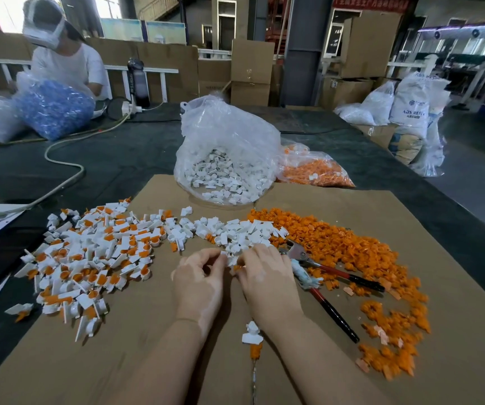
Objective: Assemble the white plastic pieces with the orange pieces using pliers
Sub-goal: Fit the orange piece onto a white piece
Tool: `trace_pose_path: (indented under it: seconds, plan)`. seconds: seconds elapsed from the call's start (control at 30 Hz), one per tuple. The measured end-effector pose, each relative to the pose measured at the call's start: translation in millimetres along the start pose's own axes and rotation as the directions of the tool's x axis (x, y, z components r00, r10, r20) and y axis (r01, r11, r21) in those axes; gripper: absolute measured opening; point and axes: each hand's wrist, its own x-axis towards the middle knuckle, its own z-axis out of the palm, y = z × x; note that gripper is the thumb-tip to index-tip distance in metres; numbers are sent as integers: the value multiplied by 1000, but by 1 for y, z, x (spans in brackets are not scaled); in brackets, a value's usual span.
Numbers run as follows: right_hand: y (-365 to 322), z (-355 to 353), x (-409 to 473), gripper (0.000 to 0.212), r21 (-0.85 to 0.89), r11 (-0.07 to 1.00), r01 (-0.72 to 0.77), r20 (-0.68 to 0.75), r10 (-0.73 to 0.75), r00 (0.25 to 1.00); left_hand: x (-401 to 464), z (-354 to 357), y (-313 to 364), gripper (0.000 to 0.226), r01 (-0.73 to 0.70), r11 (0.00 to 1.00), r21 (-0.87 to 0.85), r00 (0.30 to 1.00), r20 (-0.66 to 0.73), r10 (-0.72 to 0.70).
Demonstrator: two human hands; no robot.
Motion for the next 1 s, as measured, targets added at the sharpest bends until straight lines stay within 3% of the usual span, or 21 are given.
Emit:
trace_pose_path:
  seconds: [0.1,0.27,0.4,0.5,0.63,0.8,1.0]
  plan:
    - [9,-4,-11,21,162,985,-51,-92,67,994,-5,2,4,8,-74,997,-21,993,87,75]
    - [23,-9,-25,11,434,884,-174,-20,203,979,-6,3,5,6,-164,986,0,956,247,159]
    - [26,-10,-26,26,652,673,-349,84,393,916,-5,3,3,8,-157,988,0,947,286,150]
    - [26,-13,-26,34,728,547,-413,174,436,883,-6,5,4,18,-186,982,23,939,299,170]
    - [24,-16,-26,33,694,591,-412,175,416,892,-7,5,4,31,-205,979,13,936,296,192]
    - [23,-14,-26,25,646,654,-393,145,401,905,-8,5,4,31,-244,969,26,925,305,225]
    - [21,-11,-30,6,519,791,-323,39,355,934,-10,5,4,5,-329,942,69,906,304,295]
